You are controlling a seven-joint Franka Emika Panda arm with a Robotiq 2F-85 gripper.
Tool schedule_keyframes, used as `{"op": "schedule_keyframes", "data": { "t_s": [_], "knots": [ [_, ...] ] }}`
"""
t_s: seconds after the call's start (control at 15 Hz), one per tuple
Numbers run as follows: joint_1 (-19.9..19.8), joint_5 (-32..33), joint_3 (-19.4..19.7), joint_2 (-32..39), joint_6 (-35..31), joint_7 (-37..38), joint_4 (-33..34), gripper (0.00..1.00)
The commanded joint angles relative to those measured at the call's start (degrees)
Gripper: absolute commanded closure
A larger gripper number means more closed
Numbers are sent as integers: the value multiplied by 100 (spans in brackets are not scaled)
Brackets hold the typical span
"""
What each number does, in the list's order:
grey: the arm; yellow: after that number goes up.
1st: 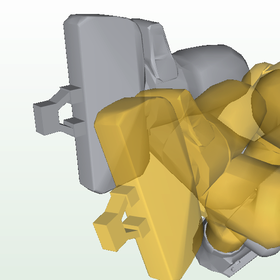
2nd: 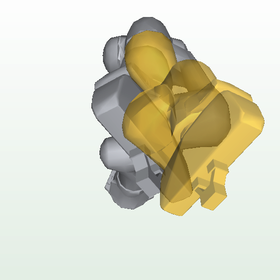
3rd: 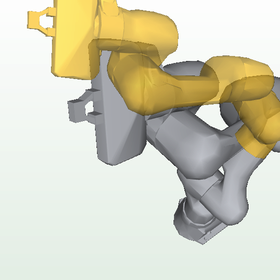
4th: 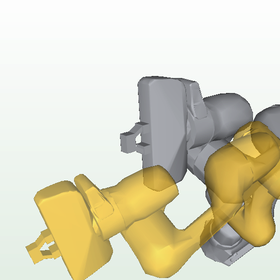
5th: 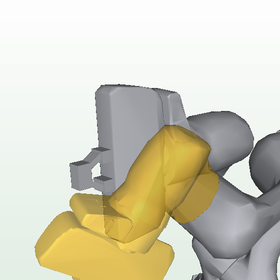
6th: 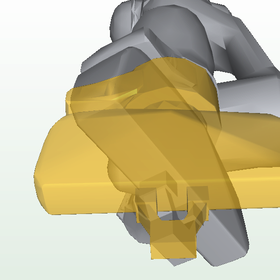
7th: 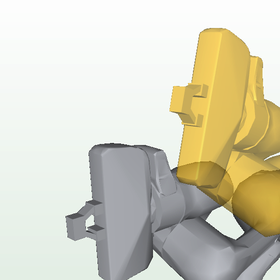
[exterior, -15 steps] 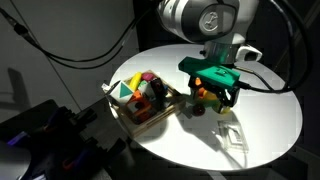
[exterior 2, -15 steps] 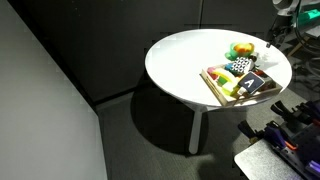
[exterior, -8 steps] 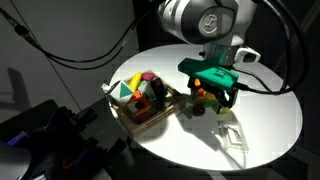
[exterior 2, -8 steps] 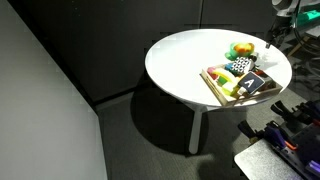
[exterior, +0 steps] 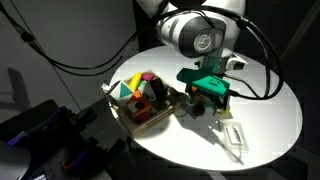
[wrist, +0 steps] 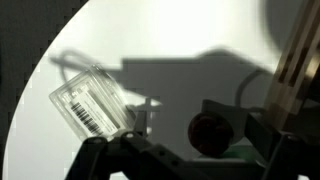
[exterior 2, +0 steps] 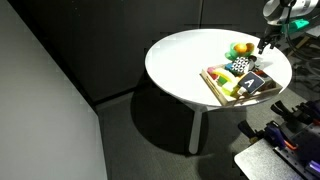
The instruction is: Put the apple in the bowl
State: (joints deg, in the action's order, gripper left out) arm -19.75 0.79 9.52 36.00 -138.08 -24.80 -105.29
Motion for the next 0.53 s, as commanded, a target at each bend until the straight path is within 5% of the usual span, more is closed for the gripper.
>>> {"op": "schedule_keyframes", "data": {
  "t_s": [0.0, 0.47],
  "knots": [
    [-108, 159, -166, 255, -74, -145, 301, 0],
    [-142, 214, -266, 589, -30, -264, 701, 0]
  ]
}}
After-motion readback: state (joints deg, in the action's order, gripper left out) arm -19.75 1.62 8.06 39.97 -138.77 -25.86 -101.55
